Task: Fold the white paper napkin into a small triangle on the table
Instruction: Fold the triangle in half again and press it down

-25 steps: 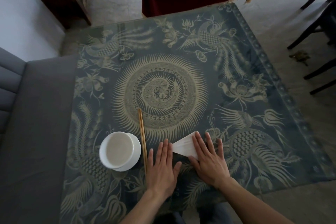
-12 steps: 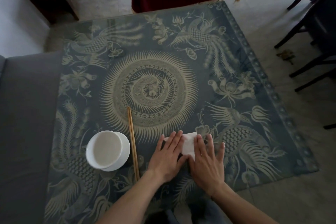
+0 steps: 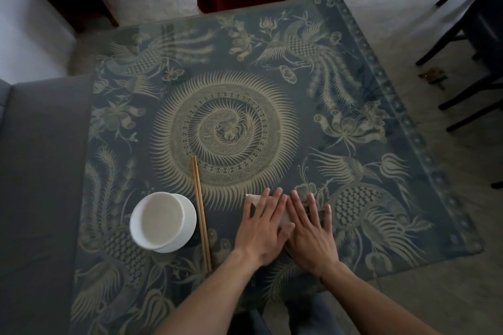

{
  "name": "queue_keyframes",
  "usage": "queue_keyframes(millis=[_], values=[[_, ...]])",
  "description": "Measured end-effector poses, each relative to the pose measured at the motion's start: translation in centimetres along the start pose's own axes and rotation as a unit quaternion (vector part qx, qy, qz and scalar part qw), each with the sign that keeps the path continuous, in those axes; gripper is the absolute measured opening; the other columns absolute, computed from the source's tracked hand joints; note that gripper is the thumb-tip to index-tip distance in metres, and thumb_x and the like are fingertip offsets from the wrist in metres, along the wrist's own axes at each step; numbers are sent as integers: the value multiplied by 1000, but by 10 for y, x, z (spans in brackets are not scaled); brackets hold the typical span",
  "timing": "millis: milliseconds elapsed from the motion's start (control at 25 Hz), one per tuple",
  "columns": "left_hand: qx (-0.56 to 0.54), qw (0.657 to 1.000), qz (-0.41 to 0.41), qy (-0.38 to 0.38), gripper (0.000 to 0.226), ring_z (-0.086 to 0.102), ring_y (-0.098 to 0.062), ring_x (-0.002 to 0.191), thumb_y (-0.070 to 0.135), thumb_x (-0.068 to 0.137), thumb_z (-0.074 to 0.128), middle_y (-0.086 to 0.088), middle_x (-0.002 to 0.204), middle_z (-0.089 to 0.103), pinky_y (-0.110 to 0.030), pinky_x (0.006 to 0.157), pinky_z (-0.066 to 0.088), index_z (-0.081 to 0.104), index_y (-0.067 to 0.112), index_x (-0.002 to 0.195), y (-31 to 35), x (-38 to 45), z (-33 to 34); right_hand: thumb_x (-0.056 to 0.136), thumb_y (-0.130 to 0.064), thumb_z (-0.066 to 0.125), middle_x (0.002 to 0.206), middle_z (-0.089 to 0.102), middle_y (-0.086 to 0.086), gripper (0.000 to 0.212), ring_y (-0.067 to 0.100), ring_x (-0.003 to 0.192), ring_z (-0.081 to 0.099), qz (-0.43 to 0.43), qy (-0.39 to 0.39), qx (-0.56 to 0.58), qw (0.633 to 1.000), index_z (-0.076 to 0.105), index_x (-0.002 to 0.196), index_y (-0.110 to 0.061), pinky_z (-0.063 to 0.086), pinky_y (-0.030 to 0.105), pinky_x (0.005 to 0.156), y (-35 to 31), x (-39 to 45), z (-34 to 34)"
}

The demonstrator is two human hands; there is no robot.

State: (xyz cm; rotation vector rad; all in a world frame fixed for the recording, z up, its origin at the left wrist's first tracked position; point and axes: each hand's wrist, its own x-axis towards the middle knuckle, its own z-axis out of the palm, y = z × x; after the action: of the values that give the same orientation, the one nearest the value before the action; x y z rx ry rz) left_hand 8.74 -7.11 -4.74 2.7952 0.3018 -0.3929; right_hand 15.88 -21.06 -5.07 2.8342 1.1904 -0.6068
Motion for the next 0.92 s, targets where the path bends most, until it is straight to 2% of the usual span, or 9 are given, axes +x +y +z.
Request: queue_keyframes(millis=[80,200,480,600,680,800,920], values=[[9,1000,-23,-3,69,-28,-16,144,61,97,-4,9,162,-16,-54,117,-10,-6,23,154,2,0,2,98,-53,17,161,-14,-4,68,27,145,-23,4,3,11,1000,-9,153,-24,-7,62,114,0,1,-1],[29,999,-44,9,65,-26,-20,145,57,99,-4,10,162,-15,-55,117,-10,-7,23,154,-10,-6,2,95,-64,4,159,-21,-10,71,22,143,-27,6,1,15,1000,-13,152,-26,-16,57,113,0,1,-2],[41,990,-134,35,61,-13,-24,149,50,102,6,9,163,-5,-55,118,3,4,22,155,-46,-28,-6,96,-61,4,160,-19,-11,68,21,143,-28,10,7,13,1000,-14,152,-27,-16,56,113,0,1,-3],[20,988,-141,53,62,-15,-23,148,50,101,5,5,163,-9,-52,119,-1,2,18,155,-42,-27,-8,95,-62,4,160,-17,-9,70,22,143,-27,11,5,10,1000,-12,153,-25,-15,57,113,-2,2,-4],[3,993,-101,63,62,-13,-22,149,48,103,9,1,164,-7,-51,119,-1,3,16,155,-37,-22,-9,95,-63,7,161,-14,-7,72,23,144,-25,2,15,2,1000,-7,153,-23,-14,59,113,-2,2,-5],[23,999,33,36,59,-9,-19,149,45,104,14,1,164,-1,-51,120,6,7,15,155,-29,-16,-7,97,-62,17,162,-1,-5,71,29,147,-15,-57,17,-28,998,5,154,-22,-3,64,113,3,7,-10],[27,999,44,14,59,-7,-16,149,47,105,13,0,164,6,-48,120,8,9,15,155,-27,-16,-1,97,-58,16,163,2,-3,68,30,147,-13,-79,16,-50,996,9,154,-21,3,64,113,6,12,-15]])
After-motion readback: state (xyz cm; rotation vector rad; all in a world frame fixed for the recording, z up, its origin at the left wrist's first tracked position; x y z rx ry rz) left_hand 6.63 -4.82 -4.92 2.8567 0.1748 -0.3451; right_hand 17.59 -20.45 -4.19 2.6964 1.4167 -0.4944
